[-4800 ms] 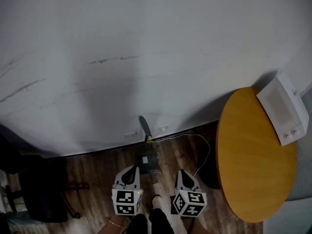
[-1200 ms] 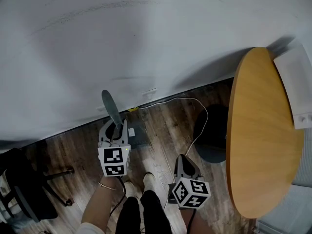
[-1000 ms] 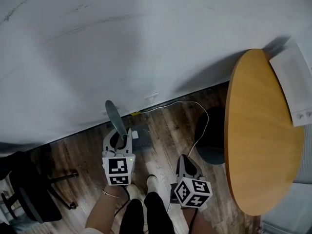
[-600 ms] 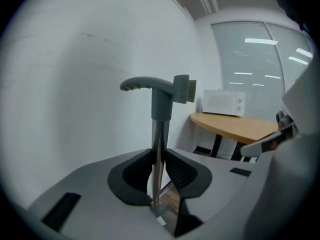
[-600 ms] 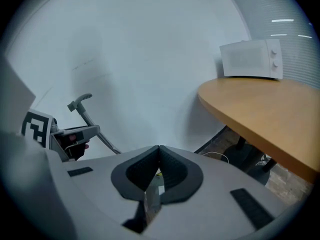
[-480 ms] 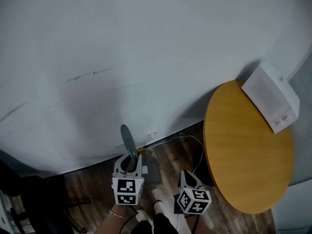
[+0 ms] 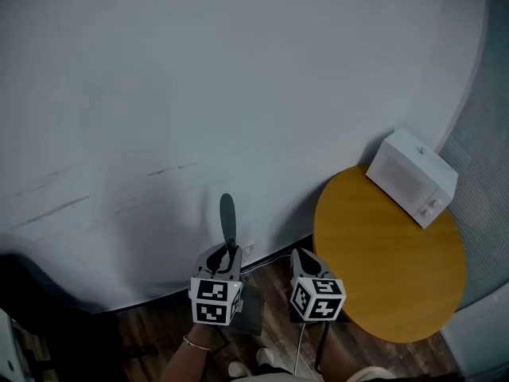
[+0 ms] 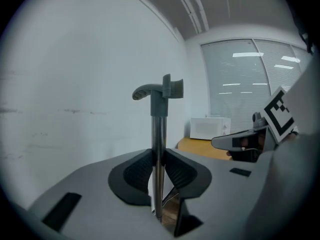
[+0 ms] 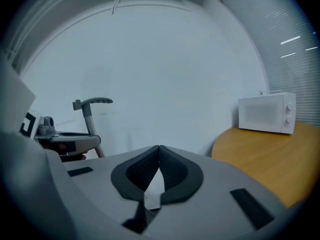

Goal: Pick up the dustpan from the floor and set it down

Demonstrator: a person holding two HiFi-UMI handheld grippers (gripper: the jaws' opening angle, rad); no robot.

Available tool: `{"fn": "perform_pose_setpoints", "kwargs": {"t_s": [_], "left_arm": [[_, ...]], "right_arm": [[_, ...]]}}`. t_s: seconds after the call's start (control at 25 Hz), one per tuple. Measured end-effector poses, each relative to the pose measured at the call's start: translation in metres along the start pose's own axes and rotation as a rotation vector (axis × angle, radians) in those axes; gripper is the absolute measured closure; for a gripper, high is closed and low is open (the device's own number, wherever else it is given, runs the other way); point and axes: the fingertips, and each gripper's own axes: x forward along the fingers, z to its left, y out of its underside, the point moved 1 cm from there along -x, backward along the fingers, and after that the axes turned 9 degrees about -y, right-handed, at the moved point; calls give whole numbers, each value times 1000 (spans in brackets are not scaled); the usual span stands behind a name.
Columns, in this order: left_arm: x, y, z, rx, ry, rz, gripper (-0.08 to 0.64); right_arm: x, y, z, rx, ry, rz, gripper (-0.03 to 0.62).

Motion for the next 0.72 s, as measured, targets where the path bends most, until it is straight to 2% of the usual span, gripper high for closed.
{"fn": "perform_pose_setpoints", "kwargs": {"t_s": [0.16, 0.36, 0.56, 0.72], "left_arm": [[-13, -28, -8, 19, 19, -44, 472], [-28, -38, -21, 51, 50, -74, 472], [-46, -40, -41, 76, 90, -111, 472], [-53, -33, -72, 97, 165, -119, 474]], "right_arm": [[-10, -25, 7, -24, -5, -36, 560], [-28, -26, 3, -9, 16, -51, 560], [-58, -15, -8, 14, 76, -58, 560], [-94, -2, -22, 41, 161, -73, 560]]}}
